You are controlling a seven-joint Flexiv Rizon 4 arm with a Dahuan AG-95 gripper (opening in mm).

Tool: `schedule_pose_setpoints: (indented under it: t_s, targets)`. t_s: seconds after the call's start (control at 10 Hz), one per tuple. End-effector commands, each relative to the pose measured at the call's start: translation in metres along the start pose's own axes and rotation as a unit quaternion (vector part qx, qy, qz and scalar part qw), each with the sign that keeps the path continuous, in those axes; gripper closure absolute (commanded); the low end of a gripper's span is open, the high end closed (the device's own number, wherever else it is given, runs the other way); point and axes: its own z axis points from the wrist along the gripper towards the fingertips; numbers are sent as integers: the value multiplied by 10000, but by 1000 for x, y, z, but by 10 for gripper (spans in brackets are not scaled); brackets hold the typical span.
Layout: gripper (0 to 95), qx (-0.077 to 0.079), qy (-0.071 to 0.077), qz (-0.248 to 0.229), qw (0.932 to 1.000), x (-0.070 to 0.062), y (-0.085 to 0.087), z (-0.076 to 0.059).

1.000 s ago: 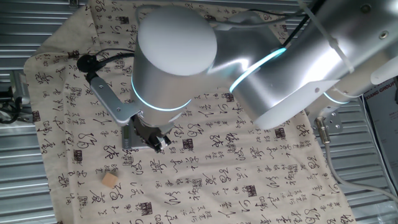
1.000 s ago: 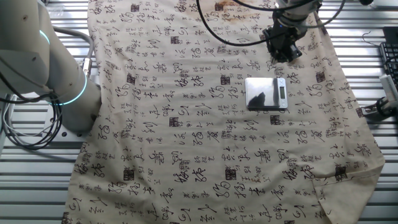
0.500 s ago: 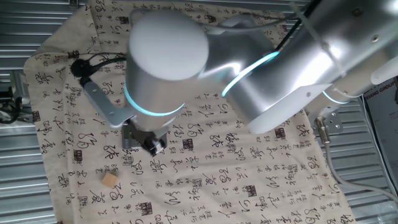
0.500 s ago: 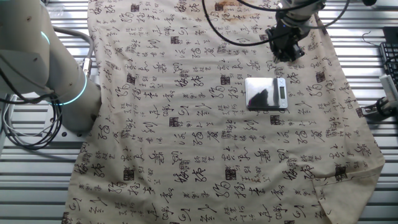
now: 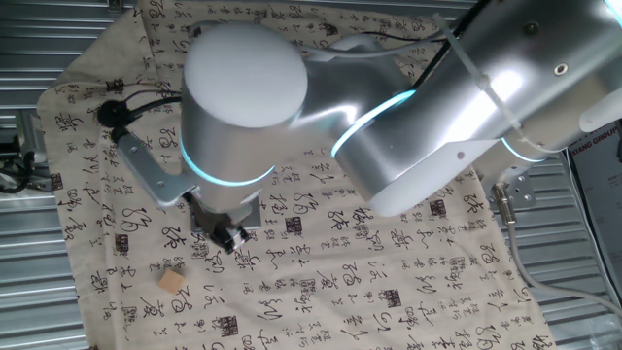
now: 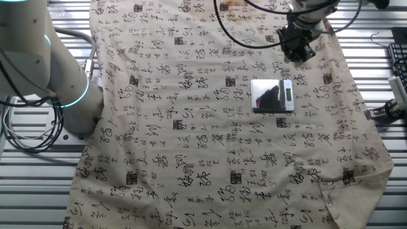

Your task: Place the block on the scale

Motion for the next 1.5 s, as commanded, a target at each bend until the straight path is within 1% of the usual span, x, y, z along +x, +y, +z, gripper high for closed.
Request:
schedule_pose_setpoints:
  t_s: [0.1, 0.3, 0.5, 0.6, 0.9, 1.0, 1.2, 1.5]
  targets:
    - [950, -20, -16, -7, 10000, -12, 3, 5]
    - [950, -36, -3, -75, 10000, -25, 7, 7]
    - [950, -45, 4, -182, 9998, -34, 9, 8]
    - [950, -53, -5, -282, 9996, -37, 10, 7]
    - [950, -76, 45, -599, 9982, -43, 11, 5]
    - [950, -110, 123, -620, 9979, -47, 11, 4]
    - [950, -133, 216, -570, 9981, -52, 12, 3]
    - [950, -129, 253, -558, 9980, -59, 13, 1]
